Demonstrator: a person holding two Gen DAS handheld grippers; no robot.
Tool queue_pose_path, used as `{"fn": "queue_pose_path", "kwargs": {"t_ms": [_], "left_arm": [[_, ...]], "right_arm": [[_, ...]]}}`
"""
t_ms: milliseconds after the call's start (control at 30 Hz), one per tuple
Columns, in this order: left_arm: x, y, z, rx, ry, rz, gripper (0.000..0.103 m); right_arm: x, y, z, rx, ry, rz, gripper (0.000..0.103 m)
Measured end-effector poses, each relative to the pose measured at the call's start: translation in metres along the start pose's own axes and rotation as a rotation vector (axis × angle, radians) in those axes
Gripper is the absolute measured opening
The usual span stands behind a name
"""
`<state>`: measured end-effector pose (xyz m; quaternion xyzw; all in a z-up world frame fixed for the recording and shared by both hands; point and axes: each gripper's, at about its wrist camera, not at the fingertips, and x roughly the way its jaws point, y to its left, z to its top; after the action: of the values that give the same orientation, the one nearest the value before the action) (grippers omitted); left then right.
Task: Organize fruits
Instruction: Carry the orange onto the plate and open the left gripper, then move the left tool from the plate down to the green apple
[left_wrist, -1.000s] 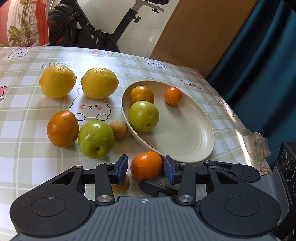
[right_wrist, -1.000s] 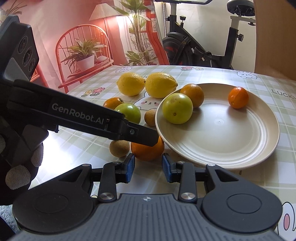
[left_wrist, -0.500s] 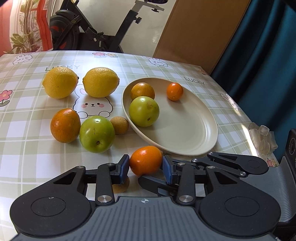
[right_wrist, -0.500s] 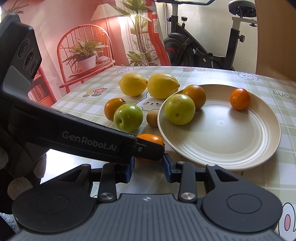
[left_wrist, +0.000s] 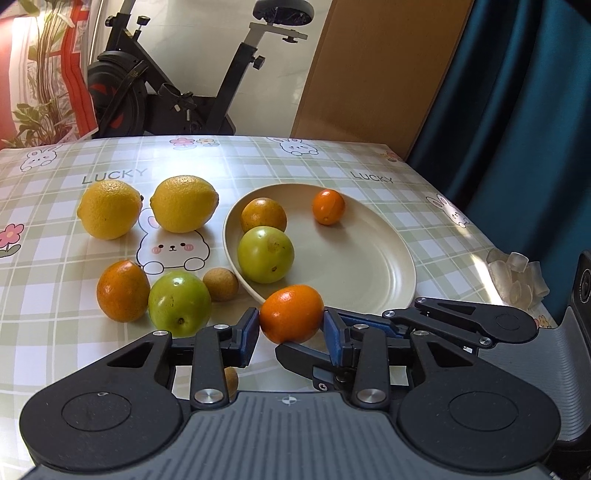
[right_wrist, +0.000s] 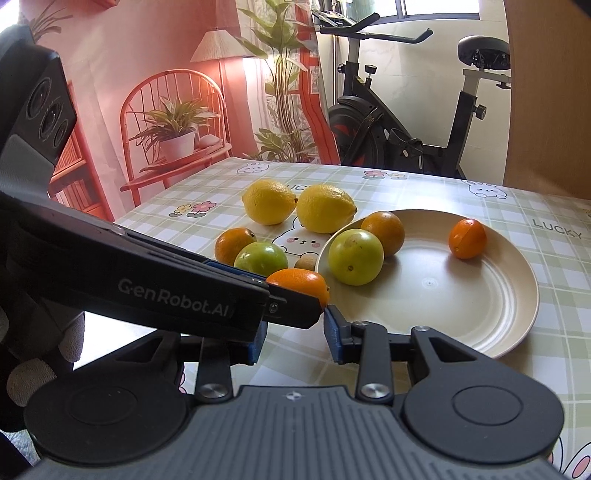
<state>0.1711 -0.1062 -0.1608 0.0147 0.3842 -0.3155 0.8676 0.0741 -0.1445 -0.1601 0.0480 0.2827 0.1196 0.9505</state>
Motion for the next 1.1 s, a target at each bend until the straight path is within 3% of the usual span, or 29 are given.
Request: {"fn": "queue_pose_path", "kwargs": {"t_ms": [200, 600, 1100], "left_arm": [[0.015, -0.001, 0.013, -0.023, 0.014, -0.013, 0.040], [0.043, 0.008, 0.031, -0.099, 0.034, 0.031, 0.040], [0.042, 0.021, 0.039, -0.137, -0.001, 0.084, 0.040]], "right_arm": [[0.001, -0.014, 0.007, 0.041, -0.013, -0.022, 0.036], [0.027, -0.041, 0.016, 0.141, 0.019, -0.026, 0.035], [0.059, -0.044, 0.027, 0.125, 0.042, -0.065, 0.035]]}}
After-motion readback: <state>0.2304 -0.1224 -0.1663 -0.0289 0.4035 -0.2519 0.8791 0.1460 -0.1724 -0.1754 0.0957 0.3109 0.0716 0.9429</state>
